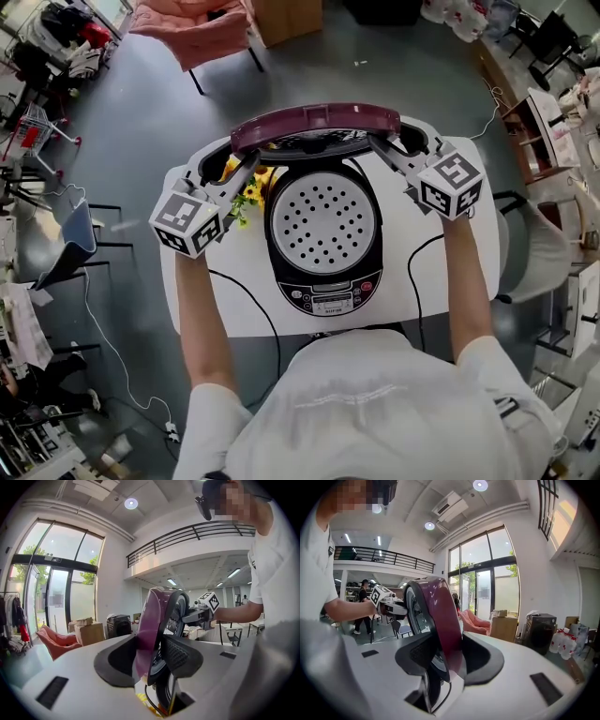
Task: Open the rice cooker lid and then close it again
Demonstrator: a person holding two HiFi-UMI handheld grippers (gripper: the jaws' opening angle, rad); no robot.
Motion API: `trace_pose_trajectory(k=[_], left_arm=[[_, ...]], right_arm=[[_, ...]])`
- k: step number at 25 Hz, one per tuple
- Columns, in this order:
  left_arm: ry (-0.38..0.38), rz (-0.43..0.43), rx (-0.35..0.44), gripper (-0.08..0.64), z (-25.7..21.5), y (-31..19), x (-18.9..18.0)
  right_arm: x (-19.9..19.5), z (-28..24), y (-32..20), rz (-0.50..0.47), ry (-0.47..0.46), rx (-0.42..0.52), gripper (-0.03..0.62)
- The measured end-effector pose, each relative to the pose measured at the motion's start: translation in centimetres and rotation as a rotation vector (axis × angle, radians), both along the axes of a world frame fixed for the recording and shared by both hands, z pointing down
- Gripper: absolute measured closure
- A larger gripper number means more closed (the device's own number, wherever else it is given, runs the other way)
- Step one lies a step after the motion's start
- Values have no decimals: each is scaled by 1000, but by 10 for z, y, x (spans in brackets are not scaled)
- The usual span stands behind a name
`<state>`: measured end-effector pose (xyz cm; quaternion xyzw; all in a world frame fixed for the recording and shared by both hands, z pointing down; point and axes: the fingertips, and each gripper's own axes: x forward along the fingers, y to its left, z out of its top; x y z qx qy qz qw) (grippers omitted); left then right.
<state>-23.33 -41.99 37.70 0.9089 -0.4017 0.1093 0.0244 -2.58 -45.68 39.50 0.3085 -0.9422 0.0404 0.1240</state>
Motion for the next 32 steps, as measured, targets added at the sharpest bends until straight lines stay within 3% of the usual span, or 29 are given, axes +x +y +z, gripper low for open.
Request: trace_pose_trajectory(k=[18, 21, 24, 28, 32], left_arm=[[67, 1, -36, 351, 13, 45, -1], [64, 18, -41, 344, 15, 58, 1], [49, 42, -49, 328, 17, 70, 4], [18, 66, -61, 296, 22, 86, 10], [-15, 79, -55, 286, 24, 101, 13]], right_arm=[[2, 9, 42, 5, 107, 7, 387], [2, 11, 54, -8, 114, -9, 387], [0, 15, 67, -29, 150, -19, 343], [1, 22, 84, -46, 235, 6, 306], [3, 23, 101, -41, 256, 26, 289]])
